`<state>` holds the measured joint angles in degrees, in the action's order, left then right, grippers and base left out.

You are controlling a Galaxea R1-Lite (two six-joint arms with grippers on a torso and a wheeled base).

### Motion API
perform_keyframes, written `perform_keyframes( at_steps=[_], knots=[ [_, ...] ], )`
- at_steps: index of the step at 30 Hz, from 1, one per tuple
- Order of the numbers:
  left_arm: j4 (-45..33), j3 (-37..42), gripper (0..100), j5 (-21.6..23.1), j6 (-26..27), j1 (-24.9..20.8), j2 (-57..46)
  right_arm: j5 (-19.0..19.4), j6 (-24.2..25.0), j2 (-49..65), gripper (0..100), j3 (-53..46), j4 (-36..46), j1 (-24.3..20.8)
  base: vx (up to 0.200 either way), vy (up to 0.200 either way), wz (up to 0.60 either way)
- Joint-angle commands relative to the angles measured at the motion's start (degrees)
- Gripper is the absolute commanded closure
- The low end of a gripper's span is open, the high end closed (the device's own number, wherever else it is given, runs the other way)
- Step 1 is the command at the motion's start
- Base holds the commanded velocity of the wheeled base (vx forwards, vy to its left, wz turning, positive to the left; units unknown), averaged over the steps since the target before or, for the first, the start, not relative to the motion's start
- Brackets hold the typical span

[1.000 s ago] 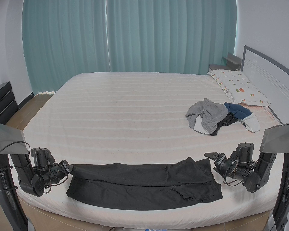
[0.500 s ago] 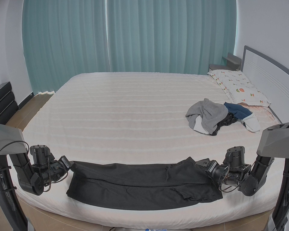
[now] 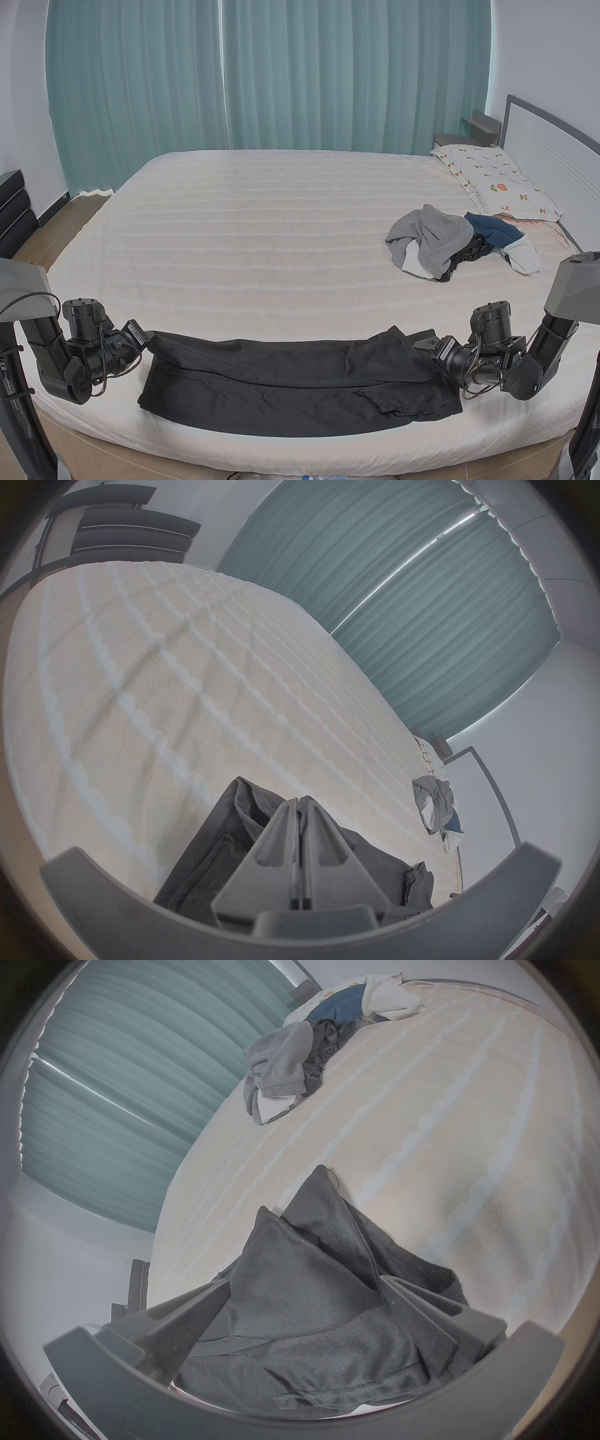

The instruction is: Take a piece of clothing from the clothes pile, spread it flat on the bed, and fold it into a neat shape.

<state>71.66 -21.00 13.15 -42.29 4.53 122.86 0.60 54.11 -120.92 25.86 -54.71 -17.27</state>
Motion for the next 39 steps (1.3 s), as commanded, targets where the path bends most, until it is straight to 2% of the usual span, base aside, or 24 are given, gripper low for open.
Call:
perform_keyframes(
  at_steps=[1, 15, 16, 33, 36, 39],
  knots=[
    [0.0, -0.1, 100, -0.1, 0.0, 0.0, 0.0, -0.1, -0.1, 0.9, 0, 0.7, 1.6, 0.0, 0.0, 0.0, 0.0],
    [0.0, -0.1, 100, -0.1, 0.1, 0.0, 0.0, 0.1, 0.0, -4.0, 0, 2.3, 1.5, -0.4, 0.0, 0.0, 0.0],
    [0.0, -0.1, 100, -0.1, 0.1, 0.0, 0.0, 0.1, 0.0, -3.9, 100, 2.3, 1.6, -0.4, 0.0, 0.0, 0.0],
    [0.0, -2.2, 100, -1.1, 0.1, 0.2, 0.3, 0.1, 0.4, -1.3, 100, 5.0, 0.9, 1.1, 0.0, 0.0, 0.0],
    [0.1, -2.8, 100, -1.9, -0.2, 0.1, 0.0, 0.0, 0.6, -0.9, 100, 6.4, -0.6, 1.9, 0.0, 0.0, 0.0],
    [2.3, -4.5, 100, -3.1, -4.2, 0.0, -0.3, -1.6, 0.6, -0.6, 100, 7.5, -7.3, 3.8, 0.0, 0.0, 0.0]
  ],
)
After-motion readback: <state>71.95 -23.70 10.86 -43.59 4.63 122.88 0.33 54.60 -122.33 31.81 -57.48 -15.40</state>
